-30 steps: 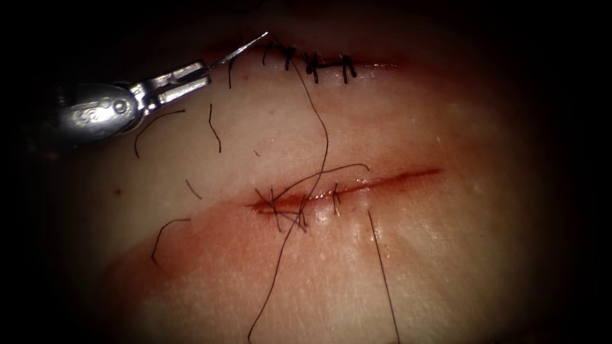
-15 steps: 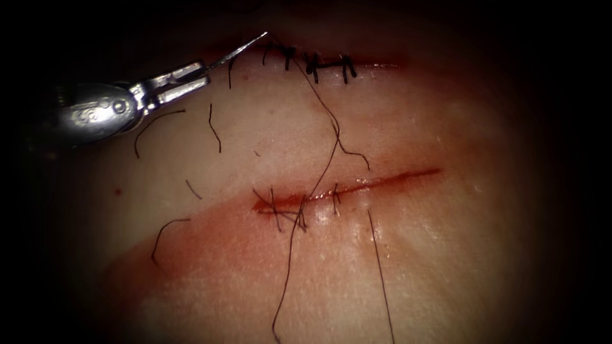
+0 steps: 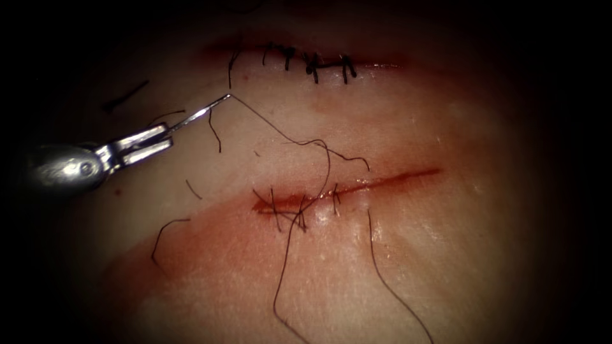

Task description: Wound Closure

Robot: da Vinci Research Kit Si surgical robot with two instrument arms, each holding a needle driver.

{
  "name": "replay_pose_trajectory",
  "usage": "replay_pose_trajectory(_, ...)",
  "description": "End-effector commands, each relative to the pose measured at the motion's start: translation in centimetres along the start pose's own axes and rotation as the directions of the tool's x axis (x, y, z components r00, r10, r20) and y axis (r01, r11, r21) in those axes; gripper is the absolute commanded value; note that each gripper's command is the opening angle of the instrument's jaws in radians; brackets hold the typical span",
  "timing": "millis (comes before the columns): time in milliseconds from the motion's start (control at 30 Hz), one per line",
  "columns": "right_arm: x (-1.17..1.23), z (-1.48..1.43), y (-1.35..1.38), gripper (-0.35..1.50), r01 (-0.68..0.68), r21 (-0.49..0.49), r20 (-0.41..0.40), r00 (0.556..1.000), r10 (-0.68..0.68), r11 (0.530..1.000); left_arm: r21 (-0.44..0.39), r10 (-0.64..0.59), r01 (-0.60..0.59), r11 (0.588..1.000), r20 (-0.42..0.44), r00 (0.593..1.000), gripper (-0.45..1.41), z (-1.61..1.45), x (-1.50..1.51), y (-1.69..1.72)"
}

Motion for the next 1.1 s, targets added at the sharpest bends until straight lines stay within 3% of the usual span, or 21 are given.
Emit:
replay_pose_trajectory(33, -0.01, -0.08, -0.05, 1.48, -0.015, 0.013, -0.001, 1.0, 0.015, 1.0, -0.007, -0.001, 0.001, 1.0, 0.01, 1.0, -0.45, 0.04, -0.12, 0.07)
replay_pose_trajectory(200, -0.02, -0.5, 0.17, 1.48, -0.106, 0.06, -0.03, 0.994, 0.108, 0.993, -0.006, 0.0, 0.001, 1.0, 0.051, 0.999, -0.45, -0.31, -0.45, 0.3)
replay_pose_trajectory(267, -0.07, -0.65, 0.21, 1.48, -0.129, 0.103, -0.061, 0.989, 0.136, 0.986, -0.007, 0.005, -0.005, 1.0, 0.06, 0.998, -0.45, -0.42, -0.46, 0.36)
replay_pose_trajectory(400, -0.21, -0.89, 0.19, 1.48, -0.15, 0.139, -0.04, 0.987, 0.157, 0.979, -0.004, 0.006, -0.006, 1.0, 0.069, 0.998, -0.45, -0.67, -0.36, 0.48)
replay_pose_trajectory(633, -0.2, -0.75, 0.17, 1.48, -0.168, 0.106, -0.074, 0.982, 0.176, 0.98, -0.014, -0.007, 0.008, 1.0, 0.06, 0.998, -0.45, -0.7, 0.09, 0.7)
replay_pose_trajectory(800, -0.12, -0.45, 0.29, 1.48, -0.199, 0.011, -0.135, 0.971, 0.199, 0.98, -0.031, 0.003, -0.002, 1.0, 0.039, 0.999, -0.45, -0.83, 0.47, 0.97)
replay_pose_trajectory(933, -0.14, -0.34, 0.31, 1.48, -0.202, 0.005, -0.131, 0.971, 0.201, 0.979, -0.054, 0.016, -0.016, 0.998, 0.005, 1.0, -0.45, -1.12, 0.56, 1.29)
replay_pose_trajectory(1100, -0.2, -0.28, 0.31, 1.48, -0.212, 0.003, -0.131, 0.969, 0.211, 0.977, -0.086, -0.003, 0.001, 0.996, -0.026, 1.0, -0.45, -1.83, 0.72, 1.62)
